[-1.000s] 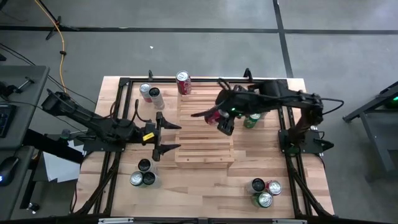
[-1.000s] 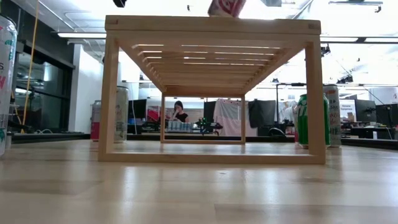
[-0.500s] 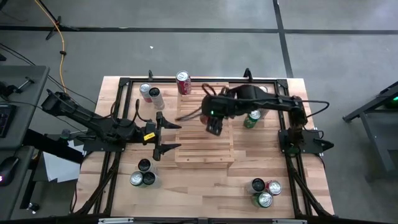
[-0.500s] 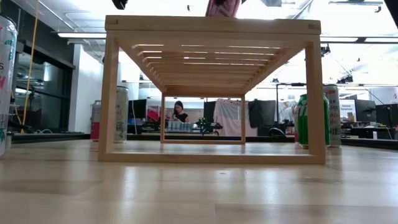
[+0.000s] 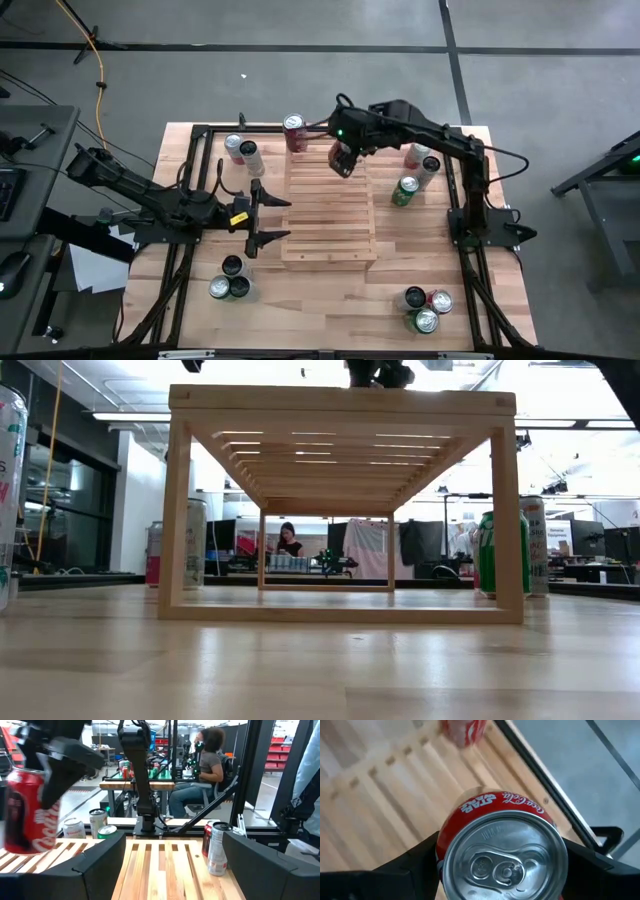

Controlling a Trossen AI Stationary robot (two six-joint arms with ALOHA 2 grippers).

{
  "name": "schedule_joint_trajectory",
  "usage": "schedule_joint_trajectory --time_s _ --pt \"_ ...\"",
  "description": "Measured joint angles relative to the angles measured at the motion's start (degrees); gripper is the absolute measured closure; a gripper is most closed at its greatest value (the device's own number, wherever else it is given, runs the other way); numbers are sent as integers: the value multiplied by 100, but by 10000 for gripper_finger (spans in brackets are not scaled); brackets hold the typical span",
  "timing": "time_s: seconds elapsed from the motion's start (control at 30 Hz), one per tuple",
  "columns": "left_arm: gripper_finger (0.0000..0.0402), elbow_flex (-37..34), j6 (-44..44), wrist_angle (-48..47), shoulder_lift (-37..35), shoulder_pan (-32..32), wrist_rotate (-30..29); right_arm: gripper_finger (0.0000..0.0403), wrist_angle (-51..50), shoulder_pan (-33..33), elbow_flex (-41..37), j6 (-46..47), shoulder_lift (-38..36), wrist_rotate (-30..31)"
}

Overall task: Place canned beverage on shelf
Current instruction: Align the top right coke soda can with the other coke soda can on the shelf

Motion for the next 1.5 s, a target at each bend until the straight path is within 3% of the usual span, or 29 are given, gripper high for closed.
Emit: schedule_joint_trajectory --time_s 0.2,0.4,0.8,1.07,1.5 --pt "78 0 9 37 0 0 0 112 577 -399 2 -61 87 -294" --pt "78 0 15 26 0 0 0 112 449 -458 -2 -284 417 -594" --pt "78 0 9 -16 0 -4 7 111 459 -454 0 -359 509 -541" --pt "78 0 9 -96 0 -4 13 38 431 -454 2 -458 516 -556" --pt "78 0 7 -102 0 -5 11 28 642 -456 82 -685 520 -552"
